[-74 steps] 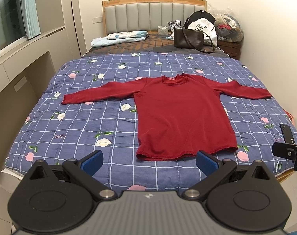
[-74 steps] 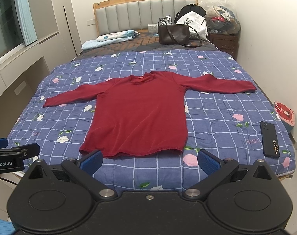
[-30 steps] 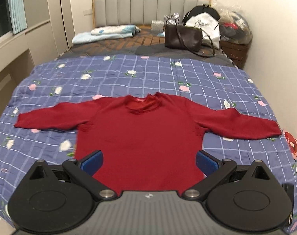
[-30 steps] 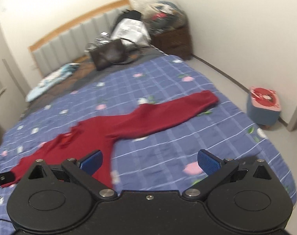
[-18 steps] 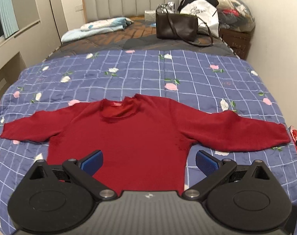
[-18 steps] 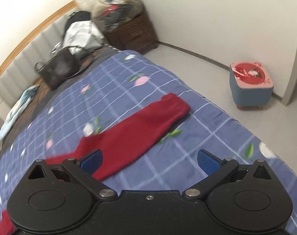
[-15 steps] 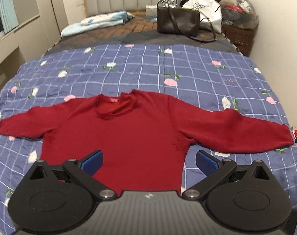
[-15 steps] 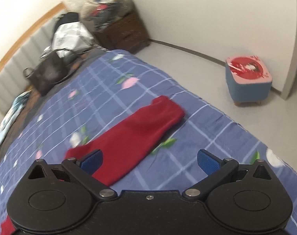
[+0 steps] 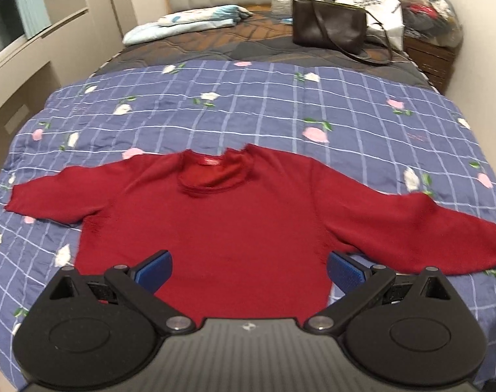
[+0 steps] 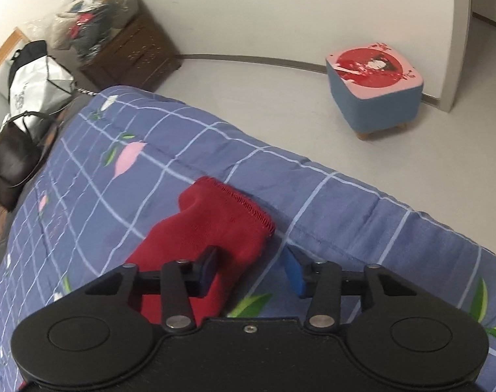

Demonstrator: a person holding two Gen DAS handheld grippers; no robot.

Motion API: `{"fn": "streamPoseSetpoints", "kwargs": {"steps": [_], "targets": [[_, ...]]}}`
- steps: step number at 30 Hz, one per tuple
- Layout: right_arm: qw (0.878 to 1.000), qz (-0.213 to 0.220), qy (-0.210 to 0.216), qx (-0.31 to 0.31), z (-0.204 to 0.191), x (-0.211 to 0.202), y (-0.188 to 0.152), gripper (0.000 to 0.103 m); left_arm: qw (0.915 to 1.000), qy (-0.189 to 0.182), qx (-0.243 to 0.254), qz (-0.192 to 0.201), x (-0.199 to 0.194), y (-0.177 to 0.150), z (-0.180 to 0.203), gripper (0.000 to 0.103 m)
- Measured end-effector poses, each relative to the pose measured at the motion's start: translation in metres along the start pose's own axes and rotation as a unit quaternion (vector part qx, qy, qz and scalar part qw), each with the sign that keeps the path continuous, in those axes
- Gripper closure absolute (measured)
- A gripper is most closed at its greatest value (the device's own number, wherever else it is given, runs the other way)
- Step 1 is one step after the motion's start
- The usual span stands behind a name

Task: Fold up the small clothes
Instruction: 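Grasp the red sweater's sleeve cuff with the right gripper and lift it, then carry the sleeve across the sweater body with the right gripper and release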

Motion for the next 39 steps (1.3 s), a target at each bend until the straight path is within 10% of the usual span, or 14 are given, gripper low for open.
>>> {"fn": "streamPoseSetpoints", "kwargs": {"steps": [6,14,26,39], "targets": [[0.999,0.009,-0.013,-0.042,-0.016,-0.001,0.001,0.095,0.9998,-0.006,-0.019,0.001,0.0,0.012,-0.013,0.0],[0.989,0.074,-0.005,-0.129,-0.059,-0.058,-0.013,0.097,0.9987,-0.015,-0.047,0.015,-0.015,0.017,-0.04,0.0],[0.921,0.133,0.053,-0.362,-0.208,-0.152,-0.11,0.097,0.9942,-0.042,-0.09,0.04,-0.025,0.017,-0.125,0.0],[0.85,0.12,0.086,-0.505,-0.358,-0.152,-0.315,0.097,0.9913,-0.025,-0.122,0.042,-0.019,0.011,-0.258,0.0]]}}
Point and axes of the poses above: each gripper's, at about its wrist camera, not at the fingertips, and x roughly the way its jaws point, z to its right, y to its top, the point moved 4 cm from there along x, roughly the way its jaws point, and after that the axes turned 13 degrees about -z, right-handed, at the moved point
